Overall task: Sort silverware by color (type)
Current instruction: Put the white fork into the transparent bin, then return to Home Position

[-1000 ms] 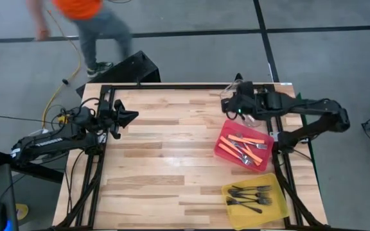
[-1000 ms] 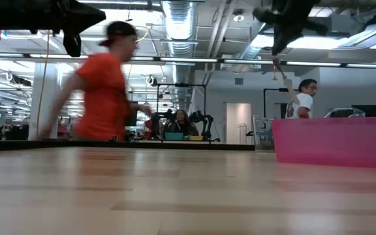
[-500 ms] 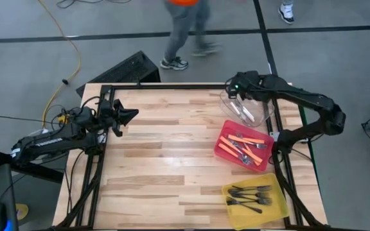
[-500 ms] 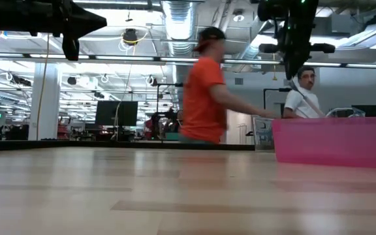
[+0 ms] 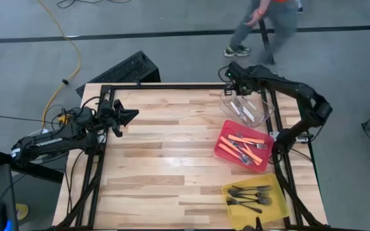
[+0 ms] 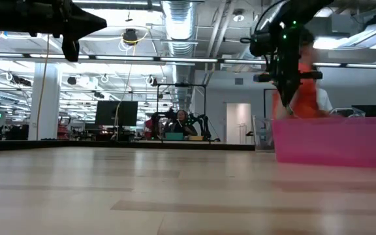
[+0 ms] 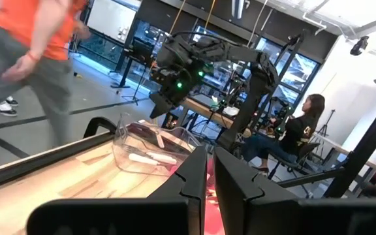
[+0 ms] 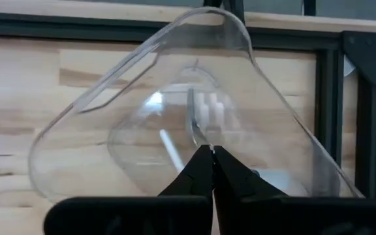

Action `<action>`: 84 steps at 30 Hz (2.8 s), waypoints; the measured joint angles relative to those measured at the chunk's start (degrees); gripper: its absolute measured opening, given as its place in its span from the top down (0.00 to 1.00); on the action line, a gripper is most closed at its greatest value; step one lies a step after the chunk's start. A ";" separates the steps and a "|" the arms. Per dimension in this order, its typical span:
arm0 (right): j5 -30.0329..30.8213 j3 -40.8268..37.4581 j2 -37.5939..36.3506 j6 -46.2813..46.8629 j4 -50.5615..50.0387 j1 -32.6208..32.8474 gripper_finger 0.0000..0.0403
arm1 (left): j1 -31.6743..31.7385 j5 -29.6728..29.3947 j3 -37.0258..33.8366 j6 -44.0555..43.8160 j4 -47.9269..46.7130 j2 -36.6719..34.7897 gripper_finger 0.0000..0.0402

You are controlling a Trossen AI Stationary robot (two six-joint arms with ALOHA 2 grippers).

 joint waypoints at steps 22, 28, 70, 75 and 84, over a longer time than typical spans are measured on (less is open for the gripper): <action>-5.73 -11.76 1.15 -6.46 14.69 -5.86 0.88 | 0.02 -0.55 0.00 0.01 -1.95 0.00 0.97; -5.79 -13.26 1.19 -6.91 18.53 -5.73 0.84 | 0.01 -1.16 -0.01 1.03 -2.06 0.00 0.97; -3.76 -44.77 -87.73 -30.23 45.75 39.30 0.42 | -3.39 -4.98 -7.37 7.97 5.67 -1.41 0.97; 0.18 -50.56 -86.28 -30.10 50.42 40.75 0.42 | -6.59 -6.99 -14.62 5.10 11.19 -6.49 0.97; 4.44 -56.94 -87.96 -30.06 48.71 40.91 0.42 | -10.61 -8.39 -16.41 5.11 -3.44 -19.85 0.97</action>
